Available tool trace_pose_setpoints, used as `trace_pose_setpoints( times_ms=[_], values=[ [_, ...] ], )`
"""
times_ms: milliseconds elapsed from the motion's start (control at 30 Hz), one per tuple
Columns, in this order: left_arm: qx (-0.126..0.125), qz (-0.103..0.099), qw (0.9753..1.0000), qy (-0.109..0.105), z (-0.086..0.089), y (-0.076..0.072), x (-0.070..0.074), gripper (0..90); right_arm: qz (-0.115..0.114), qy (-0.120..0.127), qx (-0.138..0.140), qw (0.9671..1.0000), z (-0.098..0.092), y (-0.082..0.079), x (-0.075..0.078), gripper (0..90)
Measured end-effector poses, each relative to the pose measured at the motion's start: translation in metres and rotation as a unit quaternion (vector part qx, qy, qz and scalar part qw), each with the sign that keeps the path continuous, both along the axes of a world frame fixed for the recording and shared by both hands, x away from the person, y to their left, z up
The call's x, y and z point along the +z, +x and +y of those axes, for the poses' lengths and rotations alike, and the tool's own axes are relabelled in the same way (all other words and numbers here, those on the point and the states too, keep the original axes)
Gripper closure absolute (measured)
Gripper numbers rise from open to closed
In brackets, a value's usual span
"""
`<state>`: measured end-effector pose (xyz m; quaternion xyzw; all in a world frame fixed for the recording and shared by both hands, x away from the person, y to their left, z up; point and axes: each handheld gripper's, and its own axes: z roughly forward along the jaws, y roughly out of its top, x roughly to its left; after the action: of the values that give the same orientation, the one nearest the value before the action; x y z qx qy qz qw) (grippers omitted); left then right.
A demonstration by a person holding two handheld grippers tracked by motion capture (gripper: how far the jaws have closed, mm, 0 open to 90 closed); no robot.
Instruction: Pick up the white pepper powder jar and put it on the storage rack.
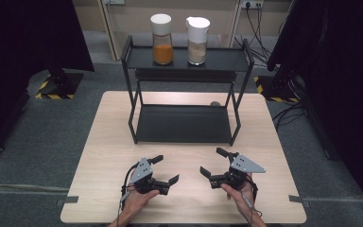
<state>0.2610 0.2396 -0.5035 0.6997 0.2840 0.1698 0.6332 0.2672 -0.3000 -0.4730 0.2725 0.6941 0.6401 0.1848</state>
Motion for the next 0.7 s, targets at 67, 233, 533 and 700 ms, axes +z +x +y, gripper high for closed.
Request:
trace_pose_setpoints(
  times_ms=[67, 233, 533, 700],
  values=[
    [0.001, -0.001, 1.0, 0.0, 0.0002, -0.0002, 0.0, 1.4, 0.001, -0.002, 0.002, 1.0, 0.0, 0.0, -0.0016, 0.6],
    [0.002, -0.001, 1.0, 0.0, 0.0005, -0.0005, -0.0002, 1.4, 0.009, -0.008, 0.008, 0.9999, 0.0, 0.0008, -0.0056, 0.7],
    [0.003, -0.004, 1.0, -0.001, 0.0014, -0.0018, -0.0002, 1.5, 0.011, -0.007, 0.009, 0.9999, 0.0011, 0.0, -0.007, 0.6],
    [0.004, -0.004, 1.0, -0.002, 0.0016, -0.0019, -0.0003, 1.4, 0.013, -0.006, 0.007, 0.9999, 0.0001, 0.0005, -0.008, 0.7]
  ],
)
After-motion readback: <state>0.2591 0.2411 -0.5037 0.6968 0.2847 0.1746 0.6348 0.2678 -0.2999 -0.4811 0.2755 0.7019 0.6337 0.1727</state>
